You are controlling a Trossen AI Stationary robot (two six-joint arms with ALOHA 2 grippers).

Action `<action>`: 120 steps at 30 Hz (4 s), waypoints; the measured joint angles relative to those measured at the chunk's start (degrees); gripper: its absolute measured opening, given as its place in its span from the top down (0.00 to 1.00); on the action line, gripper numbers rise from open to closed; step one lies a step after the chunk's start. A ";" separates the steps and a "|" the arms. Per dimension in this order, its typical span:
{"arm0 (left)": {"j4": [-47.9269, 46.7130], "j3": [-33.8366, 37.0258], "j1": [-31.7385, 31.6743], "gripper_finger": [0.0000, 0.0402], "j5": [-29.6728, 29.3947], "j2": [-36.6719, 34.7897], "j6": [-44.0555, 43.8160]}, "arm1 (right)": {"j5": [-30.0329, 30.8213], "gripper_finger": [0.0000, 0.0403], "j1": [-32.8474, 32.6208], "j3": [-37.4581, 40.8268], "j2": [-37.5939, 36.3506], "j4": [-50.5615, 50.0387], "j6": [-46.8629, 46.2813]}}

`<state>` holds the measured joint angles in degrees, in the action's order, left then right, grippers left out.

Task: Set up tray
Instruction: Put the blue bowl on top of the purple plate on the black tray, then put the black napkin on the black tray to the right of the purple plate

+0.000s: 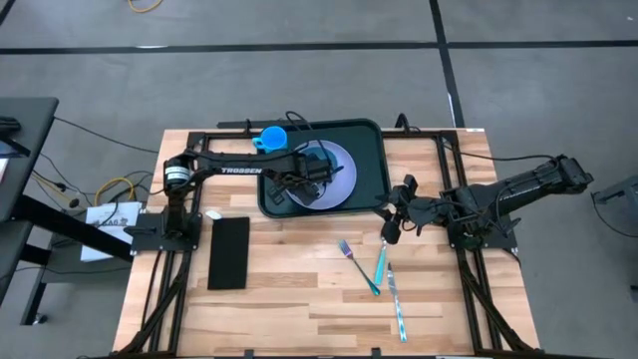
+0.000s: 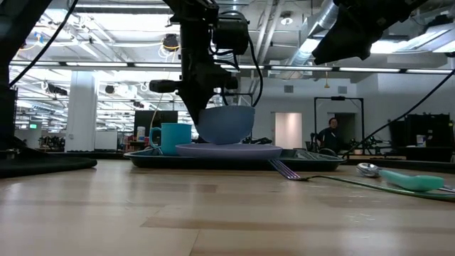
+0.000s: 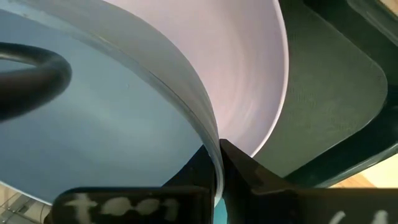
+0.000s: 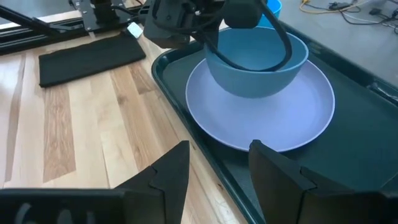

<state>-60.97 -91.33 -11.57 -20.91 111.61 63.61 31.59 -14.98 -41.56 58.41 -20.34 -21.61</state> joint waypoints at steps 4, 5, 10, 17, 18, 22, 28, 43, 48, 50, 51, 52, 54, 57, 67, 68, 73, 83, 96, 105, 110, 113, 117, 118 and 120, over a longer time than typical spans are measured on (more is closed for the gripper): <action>0.48 0.04 -0.03 1.00 1.30 0.00 -0.17 | 0.00 0.62 0.00 0.00 0.02 0.00 0.00; 0.44 0.04 -0.11 1.00 1.34 0.00 -0.17 | 0.00 0.62 0.00 0.00 0.02 0.00 0.02; 2.02 1.14 -0.11 1.00 1.14 0.11 0.22 | 0.00 0.62 0.00 0.00 0.82 0.02 0.02; 3.15 1.66 -0.11 1.00 1.08 0.11 0.30 | -0.02 0.62 0.00 0.00 3.60 0.25 -0.49; 3.15 1.66 -0.14 1.00 1.04 0.11 0.31 | -0.01 0.62 0.00 0.00 4.00 0.27 -0.48; 3.49 1.57 -0.15 1.00 0.51 1.10 0.48 | -0.04 0.62 0.00 0.00 5.64 1.46 -0.49; 3.63 1.64 -0.15 1.00 -0.83 3.61 0.46 | -0.17 0.62 0.00 -0.02 5.73 2.73 -0.50; 3.96 1.60 -0.59 1.00 -0.85 3.76 0.02 | -0.22 0.62 0.00 -0.01 5.68 2.54 -0.44; 3.87 1.60 -0.59 0.95 -0.57 3.85 -1.20 | -0.24 0.62 0.00 -0.02 5.66 2.54 -0.44; 3.87 1.60 -0.59 0.91 -0.59 3.85 -1.91 | -0.24 0.62 0.00 0.00 5.66 2.54 -0.44; 3.87 1.60 -0.59 0.89 -0.59 3.85 -2.14 | -0.24 0.62 0.00 0.00 5.66 2.54 -0.44; 3.85 1.60 -0.59 0.87 -0.66 3.85 -2.39 | -0.24 0.62 0.00 0.00 5.66 2.54 -0.44; 3.87 1.60 -0.59 0.83 -1.26 3.85 -2.85 | -0.24 0.62 0.00 0.00 5.66 2.54 -0.44; 3.72 1.50 -0.59 0.77 -3.20 3.85 -3.70 | -0.26 0.62 0.00 -0.02 5.66 2.62 -0.44; -18.63 -15.35 -0.59 0.64 -3.29 3.89 -19.64 | -0.26 0.62 0.00 -0.01 5.66 2.64 -0.28; -21.66 -18.06 -0.59 0.64 -2.66 3.89 -22.75 | -0.26 0.62 0.00 0.00 5.66 2.69 0.11; -26.46 -25.34 -0.39 0.65 4.30 0.19 -34.52 | -0.26 0.62 0.00 -0.02 5.66 3.59 1.88; -28.91 -20.22 5.55 0.69 6.45 -16.69 -58.49 | -0.21 0.62 0.00 0.00 5.66 6.89 2.57; -26.11 15.15 31.46 0.73 -2.56 -40.43 -99.51 | -0.59 0.62 -0.04 0.00 5.66 7.55 0.15; -11.22 37.84 46.81 0.75 1.45 -42.12 -113.36 | -1.91 0.62 -0.52 -0.02 5.64 7.56 -0.48; -0.20 43.02 52.74 0.75 2.75 -42.14 -119.25 | -1.84 0.62 -1.16 0.00 5.64 7.56 -0.48; 4.22 44.87 55.44 0.75 2.52 -41.72 -122.85 | -1.84 0.62 -1.29 0.00 5.64 7.54 -0.48; 7.02 45.70 58.29 0.75 4.43 -38.48 -124.80 | -1.75 0.62 -1.51 -0.01 5.65 7.52 -0.44; 7.86 45.72 58.64 0.75 5.97 -37.11 -124.83 | -1.75 0.62 -1.51 -0.02 5.66 7.48 -0.44; 9.86 45.72 59.29 0.75 9.36 -34.28 -124.39 | -1.75 0.62 -1.51 0.00 5.64 7.34 -0.42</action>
<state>-51.11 -45.60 47.71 -11.55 77.33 -60.78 29.85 -16.49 -41.56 64.05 -12.99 -22.02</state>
